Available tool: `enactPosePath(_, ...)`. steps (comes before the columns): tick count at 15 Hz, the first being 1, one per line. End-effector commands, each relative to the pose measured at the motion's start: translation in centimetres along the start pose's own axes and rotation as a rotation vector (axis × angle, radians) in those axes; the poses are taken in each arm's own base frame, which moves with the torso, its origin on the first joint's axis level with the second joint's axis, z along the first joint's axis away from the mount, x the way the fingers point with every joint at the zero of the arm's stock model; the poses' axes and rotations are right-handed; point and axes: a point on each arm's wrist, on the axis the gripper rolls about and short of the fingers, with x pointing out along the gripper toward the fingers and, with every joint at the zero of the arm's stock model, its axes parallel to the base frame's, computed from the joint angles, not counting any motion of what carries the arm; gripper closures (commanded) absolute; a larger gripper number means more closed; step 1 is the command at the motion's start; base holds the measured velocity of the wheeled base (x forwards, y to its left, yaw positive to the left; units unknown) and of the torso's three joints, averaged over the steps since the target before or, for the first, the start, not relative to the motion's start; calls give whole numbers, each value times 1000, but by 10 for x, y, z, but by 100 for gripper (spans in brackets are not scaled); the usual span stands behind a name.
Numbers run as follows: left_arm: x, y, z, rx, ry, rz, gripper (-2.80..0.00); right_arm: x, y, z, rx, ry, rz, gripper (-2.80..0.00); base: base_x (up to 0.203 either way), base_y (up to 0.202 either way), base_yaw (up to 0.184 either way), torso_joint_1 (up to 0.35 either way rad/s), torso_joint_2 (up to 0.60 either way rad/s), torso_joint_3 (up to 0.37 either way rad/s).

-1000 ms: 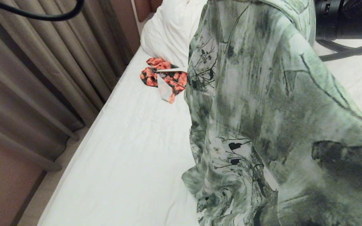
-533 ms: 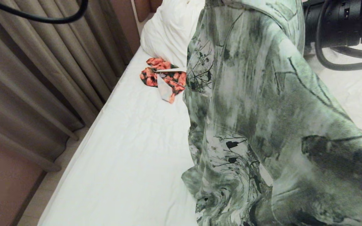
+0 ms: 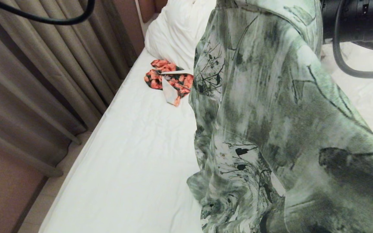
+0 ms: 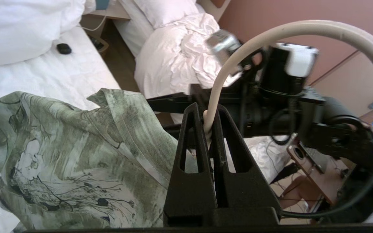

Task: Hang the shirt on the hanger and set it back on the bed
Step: Take the clothes hanger out of the clothes

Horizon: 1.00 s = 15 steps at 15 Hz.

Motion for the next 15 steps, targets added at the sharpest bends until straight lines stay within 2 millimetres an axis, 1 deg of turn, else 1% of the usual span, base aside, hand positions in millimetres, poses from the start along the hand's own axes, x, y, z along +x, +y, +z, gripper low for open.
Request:
enactPosePath(1,-3,-2,1,-5,-2,-8,0,7,0,-4,-15,17,14,-280,0,0,0,0,0,0)
enactPosePath(3,-3,-2,1,-4,-2,-8,0,13,-1,-5,-41,11,17,-280,0,0,0,0,0,0)
enactPosePath(6,-2,-2,1,-5,1,-8,0,24,-4,-3,-63,-49,11,-280,0,0,0,0,0,0)
enactPosePath(10,-3,-2,1,-5,0,-9,0,30,-5,-6,-60,-42,11,-280,0,0,0,0,0,0)
enactPosePath(11,-2,-2,1,-5,1,-9,0,29,-5,-6,-60,-42,9,0,0,0,0,0,0,0)
enactPosePath(15,-3,-3,1,-5,-1,-10,0,30,-7,-5,-59,-46,-22,0,0,0,0,0,0,0)
